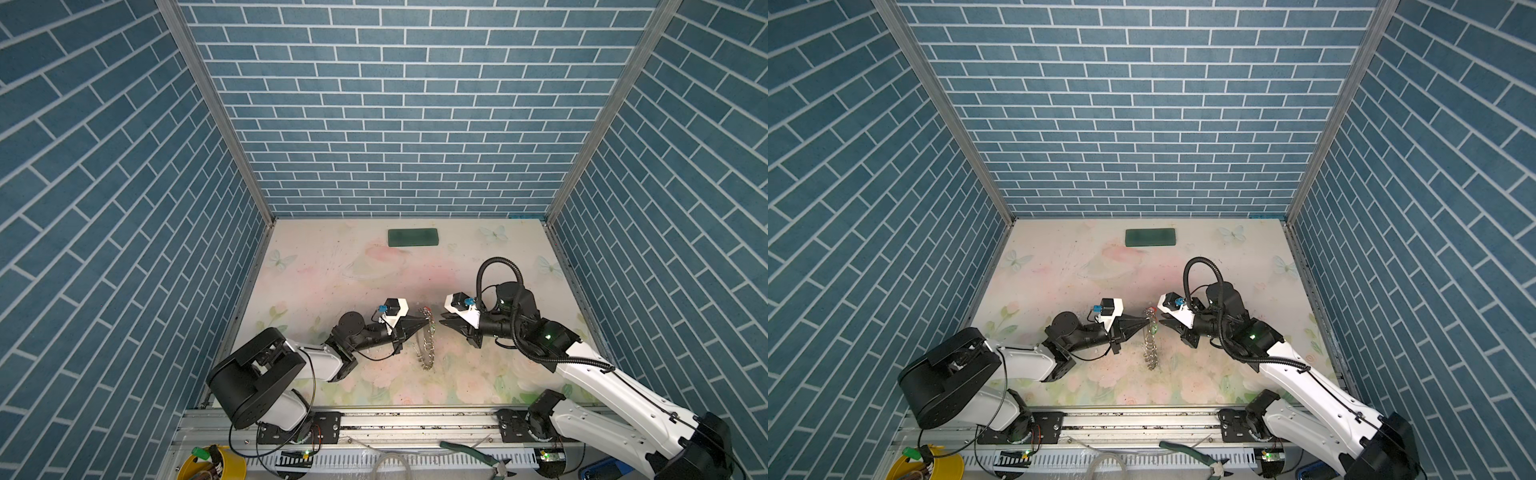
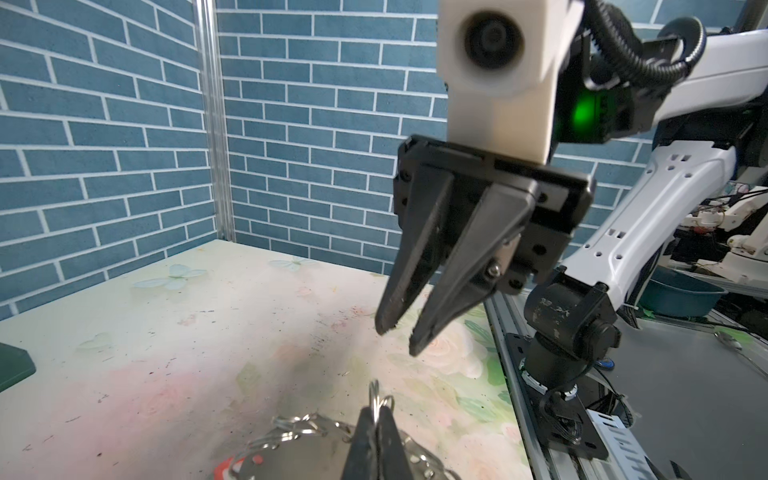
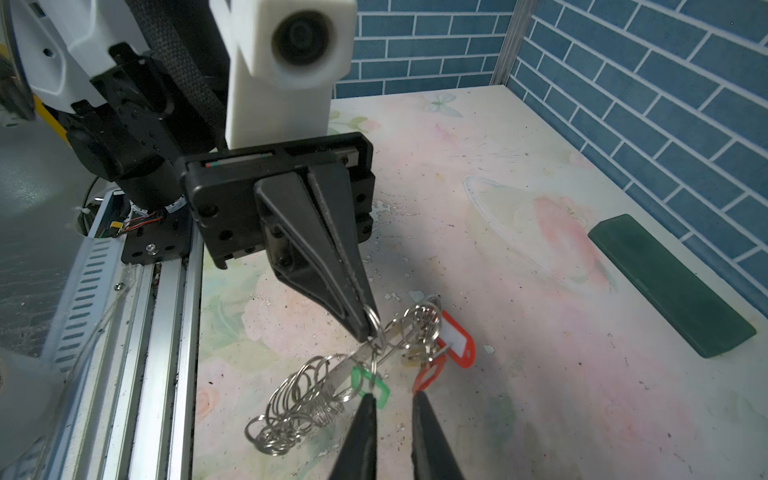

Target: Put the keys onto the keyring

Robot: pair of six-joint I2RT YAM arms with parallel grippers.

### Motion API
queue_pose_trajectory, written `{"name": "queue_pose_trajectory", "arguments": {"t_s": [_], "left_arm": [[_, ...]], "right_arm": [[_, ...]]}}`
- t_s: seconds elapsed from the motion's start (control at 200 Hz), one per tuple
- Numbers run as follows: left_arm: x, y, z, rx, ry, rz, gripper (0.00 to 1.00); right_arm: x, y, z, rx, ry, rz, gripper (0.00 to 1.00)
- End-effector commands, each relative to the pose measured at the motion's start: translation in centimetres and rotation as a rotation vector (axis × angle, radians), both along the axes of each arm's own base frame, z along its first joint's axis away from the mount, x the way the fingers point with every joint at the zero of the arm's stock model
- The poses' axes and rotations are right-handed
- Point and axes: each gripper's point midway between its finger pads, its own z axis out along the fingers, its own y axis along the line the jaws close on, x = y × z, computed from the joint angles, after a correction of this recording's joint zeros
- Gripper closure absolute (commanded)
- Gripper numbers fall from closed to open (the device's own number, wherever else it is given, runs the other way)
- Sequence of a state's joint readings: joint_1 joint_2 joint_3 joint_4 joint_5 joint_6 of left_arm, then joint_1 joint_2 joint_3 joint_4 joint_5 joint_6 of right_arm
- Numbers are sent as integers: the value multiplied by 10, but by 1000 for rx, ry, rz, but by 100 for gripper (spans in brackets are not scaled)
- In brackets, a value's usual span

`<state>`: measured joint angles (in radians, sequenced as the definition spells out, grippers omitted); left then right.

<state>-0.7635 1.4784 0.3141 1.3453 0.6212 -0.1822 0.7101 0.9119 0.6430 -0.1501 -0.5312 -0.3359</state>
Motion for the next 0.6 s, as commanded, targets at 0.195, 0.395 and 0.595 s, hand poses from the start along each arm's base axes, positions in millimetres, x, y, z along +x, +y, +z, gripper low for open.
{"name": "queue_pose_trajectory", "arguments": {"t_s": [0.195,0.395,0.595], "left_arm": [[5,0,33,-93,-31,13,100],[3,-3,36,-100,-25,-7,100],[-11,-7,37,-88,-64,-93,100]], "right_arm": [[-5,8,5,99,-69,29,82],[2,9,5,101,-97,-9,82],[-2,12,15,114,-22,3,83]]}}
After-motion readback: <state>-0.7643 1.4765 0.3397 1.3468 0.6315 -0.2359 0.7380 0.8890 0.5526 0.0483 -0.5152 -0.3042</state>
